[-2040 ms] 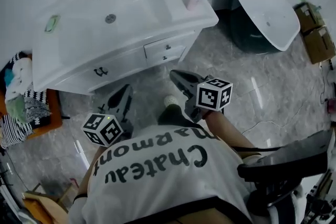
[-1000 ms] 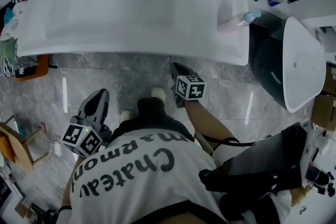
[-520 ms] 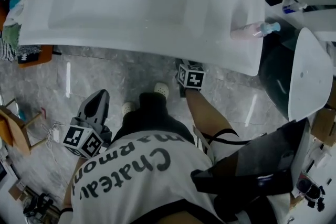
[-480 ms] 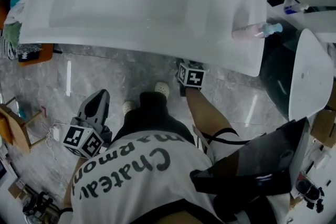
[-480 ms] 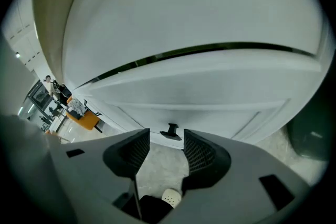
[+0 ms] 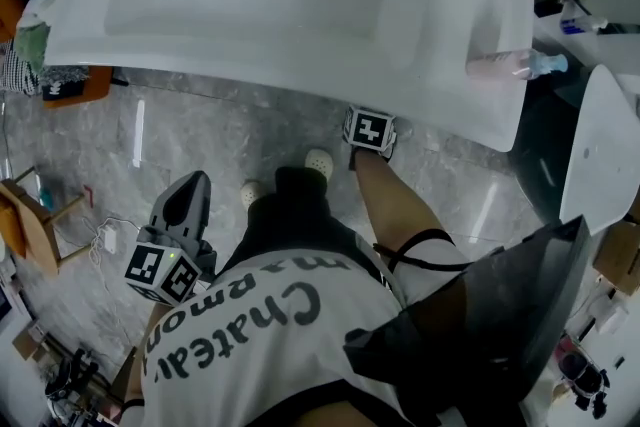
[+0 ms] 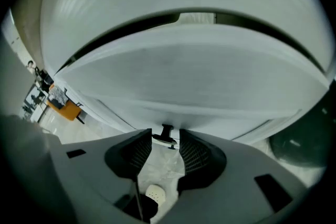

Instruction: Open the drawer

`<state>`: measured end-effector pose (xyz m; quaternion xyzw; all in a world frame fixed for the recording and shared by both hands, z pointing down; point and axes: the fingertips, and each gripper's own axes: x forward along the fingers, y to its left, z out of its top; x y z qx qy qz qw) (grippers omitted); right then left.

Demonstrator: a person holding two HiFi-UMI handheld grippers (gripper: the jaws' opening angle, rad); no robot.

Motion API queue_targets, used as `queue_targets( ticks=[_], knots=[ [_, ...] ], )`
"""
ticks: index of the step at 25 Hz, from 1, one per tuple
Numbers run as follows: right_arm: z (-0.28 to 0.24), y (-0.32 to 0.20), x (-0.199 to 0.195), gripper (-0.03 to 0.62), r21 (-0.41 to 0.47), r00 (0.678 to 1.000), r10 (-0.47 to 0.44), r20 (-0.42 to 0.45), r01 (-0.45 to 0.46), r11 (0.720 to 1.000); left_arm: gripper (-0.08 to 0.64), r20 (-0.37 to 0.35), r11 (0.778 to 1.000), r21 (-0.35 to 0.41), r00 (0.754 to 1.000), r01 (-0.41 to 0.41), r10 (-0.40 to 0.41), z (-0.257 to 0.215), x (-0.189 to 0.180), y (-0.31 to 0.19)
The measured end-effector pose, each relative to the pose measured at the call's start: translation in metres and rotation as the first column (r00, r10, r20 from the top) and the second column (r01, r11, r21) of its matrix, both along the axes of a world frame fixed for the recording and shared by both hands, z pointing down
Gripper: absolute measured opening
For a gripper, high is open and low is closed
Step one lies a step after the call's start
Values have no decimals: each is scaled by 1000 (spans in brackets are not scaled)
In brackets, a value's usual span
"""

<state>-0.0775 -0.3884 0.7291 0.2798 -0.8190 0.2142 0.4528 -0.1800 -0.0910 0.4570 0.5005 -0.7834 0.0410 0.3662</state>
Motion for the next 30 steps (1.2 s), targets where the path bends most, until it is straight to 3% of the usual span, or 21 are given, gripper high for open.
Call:
queue_targets(
  ticks=[4, 11, 17, 30],
  knots=[
    [2, 1, -3, 170, 75, 994, -83, -65, 88, 993, 8, 30, 1000, -21, 999, -16, 17, -1, 1, 10],
    [15, 7, -1, 149, -5, 994, -61, -90, 61, 998, 8, 28, 999, -31, 999, -32, 33, 5, 4, 17],
    [11, 10, -2, 143, 30, 992, -103, -69, 105, 994, 8, 28, 998, -30, 998, -47, 48, 7, 3, 18],
    [18, 50, 28, 143, -43, 988, -138, -68, 136, 990, 8, -4, 999, 7, 999, -52, 52, 15, 13, 11]
  ],
)
